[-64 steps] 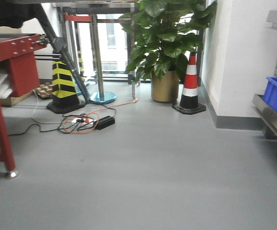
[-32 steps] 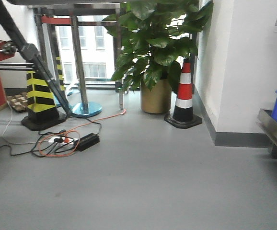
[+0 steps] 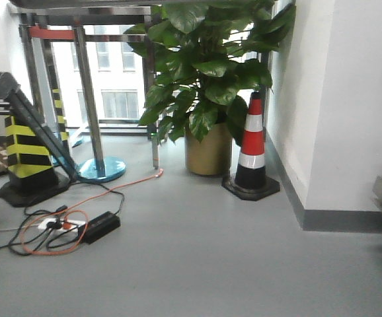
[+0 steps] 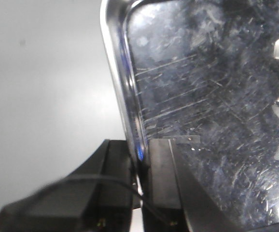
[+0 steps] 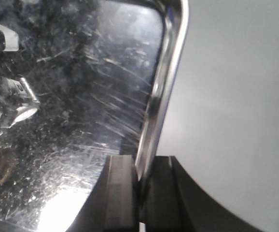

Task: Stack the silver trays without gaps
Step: 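Turn and drive the base to the other shelf with the tray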

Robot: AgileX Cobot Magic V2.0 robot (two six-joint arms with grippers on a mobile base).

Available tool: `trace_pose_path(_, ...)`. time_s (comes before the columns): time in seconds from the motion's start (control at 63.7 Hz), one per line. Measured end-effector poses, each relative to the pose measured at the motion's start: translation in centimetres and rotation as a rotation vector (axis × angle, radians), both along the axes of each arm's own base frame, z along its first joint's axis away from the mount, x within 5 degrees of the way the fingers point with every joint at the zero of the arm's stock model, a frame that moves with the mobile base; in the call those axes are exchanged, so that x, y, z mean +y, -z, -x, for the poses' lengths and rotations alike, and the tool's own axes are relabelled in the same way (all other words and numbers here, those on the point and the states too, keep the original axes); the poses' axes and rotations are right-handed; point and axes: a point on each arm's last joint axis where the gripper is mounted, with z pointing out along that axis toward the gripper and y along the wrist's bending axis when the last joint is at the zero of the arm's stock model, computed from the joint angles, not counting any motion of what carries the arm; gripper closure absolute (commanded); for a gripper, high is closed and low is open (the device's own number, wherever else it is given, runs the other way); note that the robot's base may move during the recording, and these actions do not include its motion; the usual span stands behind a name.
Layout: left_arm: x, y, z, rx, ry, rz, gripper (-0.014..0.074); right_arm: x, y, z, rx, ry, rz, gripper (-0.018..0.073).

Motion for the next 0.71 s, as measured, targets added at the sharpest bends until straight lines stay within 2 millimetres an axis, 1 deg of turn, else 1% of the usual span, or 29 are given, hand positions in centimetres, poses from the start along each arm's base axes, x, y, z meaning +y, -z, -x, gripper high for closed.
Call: trace_pose_path(0.706, 0.0, 0.0, 0.0, 0.0, 0.0, 0.0, 0.0644, 0.03, 0.05, -0.04, 0.001, 0.0, 0.001, 0.0503)
